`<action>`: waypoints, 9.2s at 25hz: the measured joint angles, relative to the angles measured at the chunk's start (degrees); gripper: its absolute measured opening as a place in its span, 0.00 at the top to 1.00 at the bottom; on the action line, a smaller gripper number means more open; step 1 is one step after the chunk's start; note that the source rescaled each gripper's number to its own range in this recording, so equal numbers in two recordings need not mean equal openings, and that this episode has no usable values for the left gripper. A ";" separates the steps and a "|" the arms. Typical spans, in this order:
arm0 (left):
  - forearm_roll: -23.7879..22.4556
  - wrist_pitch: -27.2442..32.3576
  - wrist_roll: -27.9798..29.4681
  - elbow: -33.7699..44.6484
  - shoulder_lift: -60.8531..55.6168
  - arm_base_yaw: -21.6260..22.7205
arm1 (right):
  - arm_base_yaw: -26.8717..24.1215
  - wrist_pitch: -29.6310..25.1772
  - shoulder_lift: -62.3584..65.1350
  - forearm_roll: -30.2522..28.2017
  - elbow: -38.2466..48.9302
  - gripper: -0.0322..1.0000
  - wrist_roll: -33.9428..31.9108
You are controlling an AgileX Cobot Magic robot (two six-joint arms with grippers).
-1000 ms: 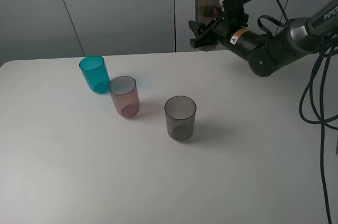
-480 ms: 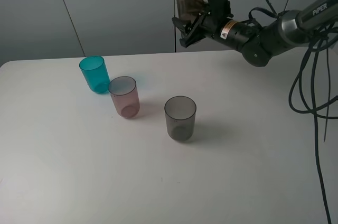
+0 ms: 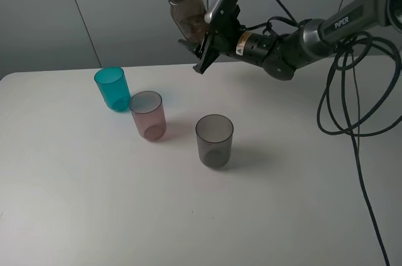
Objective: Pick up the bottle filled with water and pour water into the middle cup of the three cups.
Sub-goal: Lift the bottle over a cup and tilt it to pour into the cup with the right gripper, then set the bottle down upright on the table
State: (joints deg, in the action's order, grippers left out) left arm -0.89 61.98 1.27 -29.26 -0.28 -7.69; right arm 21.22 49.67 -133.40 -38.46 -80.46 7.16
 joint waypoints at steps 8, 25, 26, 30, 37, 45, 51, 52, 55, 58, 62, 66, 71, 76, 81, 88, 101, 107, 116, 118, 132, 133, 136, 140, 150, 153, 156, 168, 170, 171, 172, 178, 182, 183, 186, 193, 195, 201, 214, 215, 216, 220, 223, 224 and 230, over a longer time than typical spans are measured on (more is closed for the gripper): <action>0.00 0.00 0.00 0.00 0.00 0.00 | 0.73 5.64 -3.34 0.35 -1.65 0.96 7.08; 0.00 0.00 0.00 0.00 0.00 0.00 | 0.73 6.83 -9.55 0.55 -6.01 0.96 20.42; 0.00 0.00 0.00 0.00 0.00 0.00 | 0.73 6.93 -9.59 0.45 -6.01 0.96 21.34; 0.00 0.00 0.00 0.00 0.00 0.00 | 0.73 7.03 -10.27 0.45 -6.01 0.96 24.41; 0.00 0.00 0.00 0.00 0.00 0.00 | 1.97 6.55 -10.72 0.42 -6.01 0.96 29.97; 0.00 0.00 0.00 0.00 0.00 0.00 | 2.81 6.55 -10.72 0.84 -6.01 0.96 35.07; 0.00 0.00 0.00 0.00 0.00 0.00 | 3.05 6.55 -10.72 3.17 -6.01 0.96 40.85; 0.00 0.00 0.00 0.00 0.00 0.00 | 3.05 6.55 -10.72 3.30 -6.01 0.96 41.82; 0.00 0.00 0.00 0.00 0.00 0.00 | 3.15 6.55 -10.72 3.41 -6.01 0.96 44.25; 0.00 0.00 0.00 0.00 0.00 0.00 | 3.15 6.55 -10.72 3.41 -6.28 0.96 45.14; 0.00 0.00 0.00 0.00 0.00 0.00 | 3.17 6.65 -10.72 3.50 -7.04 0.96 45.37; 0.00 0.00 0.00 0.00 0.00 0.00 | 3.27 6.65 -10.72 3.50 -7.18 0.96 46.41; 0.00 0.00 0.00 0.00 0.00 0.00 | 3.27 5.65 -10.72 3.50 -7.18 0.96 48.35; 0.00 0.00 -0.12 0.00 0.00 0.00 | 3.27 5.42 -10.72 3.50 -7.18 0.96 49.86; 0.00 0.00 -0.25 0.00 0.00 0.00 | 3.27 5.29 -10.72 3.50 -7.23 0.96 50.34; 0.00 0.00 -0.25 0.00 0.00 0.00 | 3.27 5.29 -10.72 3.50 -7.32 0.96 50.82; 0.00 0.00 -0.03 0.00 0.00 0.00 | 3.27 5.29 -10.72 3.27 -7.32 0.96 53.36; 0.00 0.00 -0.03 0.00 0.00 0.00 | 3.27 5.29 -10.72 3.13 -7.32 0.97 54.44; 0.00 0.00 -0.03 0.00 0.00 0.00 | 3.27 5.29 -10.72 3.03 -7.32 0.97 55.28; 0.00 0.00 -0.03 0.00 0.00 0.00 | 3.27 5.40 -10.72 3.03 -7.38 0.97 55.33; 0.00 0.00 -0.03 0.00 0.00 0.00 | 3.27 5.69 -10.72 1.52 -7.46 0.97 56.51; 0.00 0.00 -0.03 0.00 0.00 0.00 | 3.27 5.69 -10.72 1.52 -7.46 0.97 56.51; 0.00 0.00 -0.03 0.00 0.00 0.00 | 3.27 5.69 -10.72 1.52 -7.52 0.97 57.03; 0.00 0.00 -0.03 0.00 0.00 0.00 | 3.27 5.69 -10.72 1.52 -7.52 0.97 57.81; 0.00 0.00 -0.03 0.00 0.00 0.00 | 3.27 5.78 -10.72 1.50 -7.79 0.97 58.78; 0.00 0.00 -0.03 0.00 0.00 0.00 | 3.27 5.78 -10.72 1.27 -8.09 0.97 59.46; 0.00 0.00 -0.03 0.00 0.00 0.00 | 3.27 5.78 -10.72 1.02 -8.76 0.97 59.69; 0.00 0.00 -0.03 0.00 0.00 0.00 | 2.66 5.78 -10.72 0.08 -8.88 0.97 60.38; 0.00 0.00 -0.03 0.00 0.00 0.00 | 2.66 5.78 -10.72 0.08 -8.88 0.97 60.59; 0.00 0.00 -0.03 0.00 0.00 0.00 | 2.66 5.78 -10.72 -0.02 -8.88 0.97 60.79; 0.00 0.00 -0.03 0.00 0.00 0.00 | 2.56 5.78 -10.62 -0.01 -8.88 0.97 60.79; 0.00 0.00 -0.03 0.00 0.00 0.00 | 2.21 5.90 -10.62 -0.01 -9.10 0.97 61.39; 0.00 0.00 -0.03 0.00 0.00 0.00 | 2.21 6.11 -10.52 -0.01 -9.71 0.97 61.66; 0.00 0.00 -0.03 0.00 0.00 0.00 | 2.21 6.11 -10.52 -0.01 -9.84 0.97 61.78; 0.00 0.00 -0.03 0.00 0.00 0.00 | 2.21 6.11 -10.52 -0.01 -9.96 0.97 62.26; 0.00 0.00 -0.03 0.00 0.00 0.00 | 2.32 6.11 -10.43 -0.01 -9.96 0.97 63.14; 0.00 0.00 -0.03 0.00 0.00 0.00 | 2.39 6.11 -10.43 -0.01 -10.04 0.97 63.24; 0.00 0.00 -0.03 0.00 0.00 0.00 | 2.80 6.11 -10.31 -0.01 -10.04 0.97 64.14; 0.00 0.00 -0.03 0.00 0.00 0.00 | 2.80 6.14 -10.20 -0.01 -10.08 0.97 65.72; 0.00 0.00 -0.03 0.00 0.00 0.00 | 2.80 6.14 -10.20 -0.01 -10.08 0.97 65.72; 0.00 0.00 -0.03 0.00 0.00 0.00 | 2.94 6.14 -10.20 -0.01 -10.08 0.97 65.82; 0.00 0.00 -0.03 0.00 0.00 0.00 | 3.10 6.14 -10.20 -0.01 -10.08 0.97 65.93; 0.00 0.00 0.08 0.00 0.00 0.00 | 3.31 6.14 -10.20 -0.01 -10.08 0.97 65.93; 0.00 0.00 0.08 0.00 0.00 0.00 | 3.31 6.14 -10.20 -0.01 -10.08 0.97 65.93; 0.00 0.00 0.08 0.00 0.00 0.00 | 3.31 6.14 -10.20 -0.01 -10.08 0.97 65.93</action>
State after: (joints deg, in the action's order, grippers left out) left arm -0.89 61.98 1.35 -29.26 -0.28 -7.69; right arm 24.52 55.81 -143.60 -38.47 -90.54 73.09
